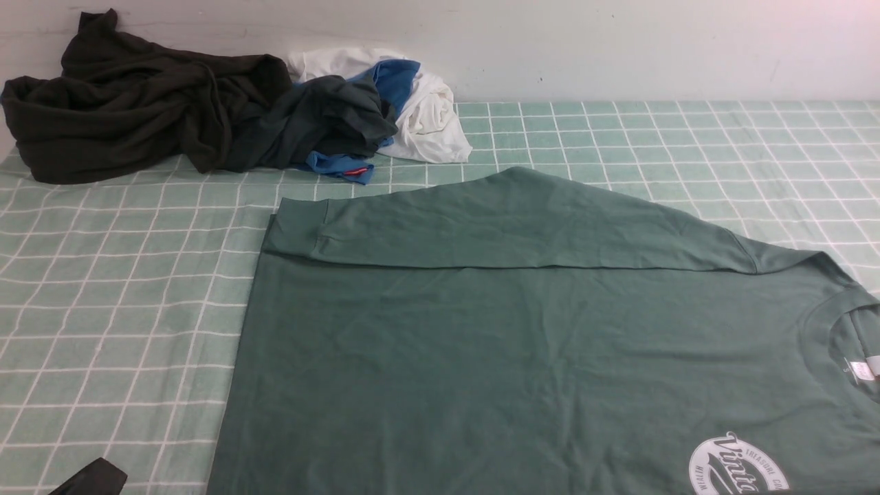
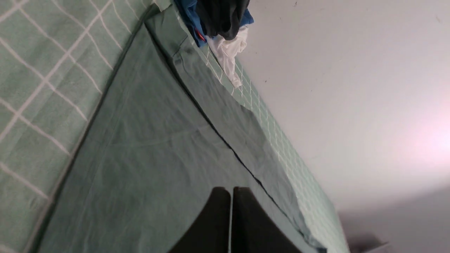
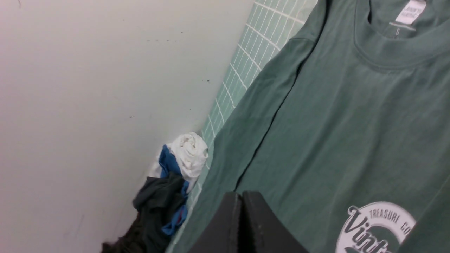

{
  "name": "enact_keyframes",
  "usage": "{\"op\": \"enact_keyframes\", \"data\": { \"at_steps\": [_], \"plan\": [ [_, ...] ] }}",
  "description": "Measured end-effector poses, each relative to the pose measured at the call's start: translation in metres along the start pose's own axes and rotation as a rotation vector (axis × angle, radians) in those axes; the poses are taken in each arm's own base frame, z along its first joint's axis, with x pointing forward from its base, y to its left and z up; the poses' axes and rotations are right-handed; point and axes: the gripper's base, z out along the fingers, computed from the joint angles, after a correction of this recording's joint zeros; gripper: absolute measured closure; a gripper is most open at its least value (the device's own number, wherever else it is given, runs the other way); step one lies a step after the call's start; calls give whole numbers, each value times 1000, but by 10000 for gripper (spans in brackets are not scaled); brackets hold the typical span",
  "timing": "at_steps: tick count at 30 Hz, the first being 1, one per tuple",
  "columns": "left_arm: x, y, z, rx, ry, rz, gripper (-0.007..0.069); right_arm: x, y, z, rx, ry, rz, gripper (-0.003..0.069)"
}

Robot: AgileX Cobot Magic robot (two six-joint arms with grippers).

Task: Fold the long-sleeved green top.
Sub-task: Use the left arm to clamp the cuff closest to it

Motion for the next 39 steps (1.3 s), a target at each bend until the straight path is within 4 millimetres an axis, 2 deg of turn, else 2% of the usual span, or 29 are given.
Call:
{"op": "enact_keyframes", "data": {
  "at_steps": [3,4,7,8,9,10,11,12,13,14,17,20,23,24,25,26,32,39],
  "plan": [
    [-13,-26,-9,65,-19,226,627,0,1,0,2,6,-125,673],
    [-21,-46,-15,93,-10,362,627,0,5,-2,0,17,-252,673],
    [-38,-73,-9,28,140,554,627,-11,33,-10,-52,-19,-501,673],
    [-39,-74,-8,21,155,566,627,-13,38,-12,-60,-29,-533,673],
    [-46,-81,-3,-23,234,626,627,-18,48,-12,-54,-31,-593,673],
    [-60,-91,9,-125,402,740,627,-29,74,-12,-36,-27,-733,673],
    [-66,-97,11,-141,424,766,627,-32,79,-11,-32,-23,-747,673],
    [-79,-99,25,-240,569,835,627,-41,99,-4,0,17,-843,673],
    [-81,-101,27,-240,573,836,627,-42,102,-3,4,24,-859,673],
    [-94,-103,41,-320,696,901,627,-49,118,5,37,83,-938,673],
    [-98,-105,66,-381,884,1008,620,-54,138,21,105,256,-1042,673],
    [-78,-104,93,-376,1072,1078,581,-46,148,42,161,559,-1113,673],
    [-48,-101,115,-368,1251,1095,499,-30,142,48,193,821,-1145,673],
    [-46,-101,116,-368,1262,1096,492,-28,142,49,195,838,-1147,673],
    [-30,-96,129,-370,1344,1099,424,-19,136,48,218,974,-1169,673],
    [-20,-93,136,-372,1386,1104,383,-16,133,47,224,1016,-1179,673],
    [28,-67,179,-360,1504,1152,202,-12,122,46,261,1079,-1241,673],
    [64,-33,205,-362,1622,1168,167,-13,122,49,250,1038,-1257,673]
  ]
}}
